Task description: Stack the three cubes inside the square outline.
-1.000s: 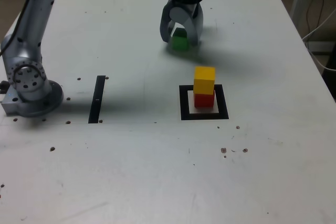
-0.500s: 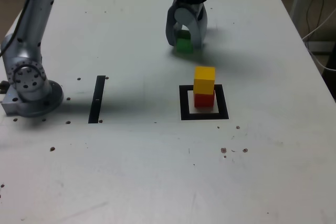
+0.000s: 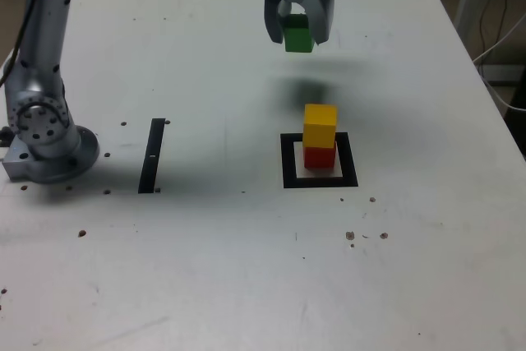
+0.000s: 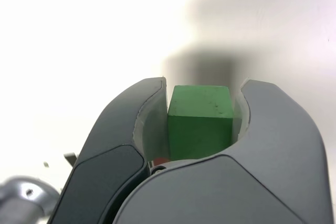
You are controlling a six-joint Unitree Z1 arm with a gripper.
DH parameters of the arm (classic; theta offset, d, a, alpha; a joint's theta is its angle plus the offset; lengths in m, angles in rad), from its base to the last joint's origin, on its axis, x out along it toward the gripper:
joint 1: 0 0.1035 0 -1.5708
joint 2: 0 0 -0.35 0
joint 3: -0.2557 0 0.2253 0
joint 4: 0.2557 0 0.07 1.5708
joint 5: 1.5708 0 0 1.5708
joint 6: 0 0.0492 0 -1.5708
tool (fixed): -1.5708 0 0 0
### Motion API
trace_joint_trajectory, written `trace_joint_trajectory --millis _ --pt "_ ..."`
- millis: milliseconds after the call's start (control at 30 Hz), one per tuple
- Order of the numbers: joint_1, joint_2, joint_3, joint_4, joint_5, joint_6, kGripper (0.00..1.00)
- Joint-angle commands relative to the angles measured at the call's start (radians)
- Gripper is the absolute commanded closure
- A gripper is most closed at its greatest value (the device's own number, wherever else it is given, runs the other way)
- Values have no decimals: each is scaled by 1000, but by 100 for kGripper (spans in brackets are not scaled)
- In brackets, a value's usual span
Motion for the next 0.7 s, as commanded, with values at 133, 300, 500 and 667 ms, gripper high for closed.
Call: trace_joint_trajectory --millis 133,300,500,667 --pt "-117 -64 -78 146 -17 -192 100" --pt "-257 -105 -117 196 -37 -360 100" --pt "-377 -107 -99 229 -50 -493 100" --pt "-428 -84 -95 225 -60 -537 100"
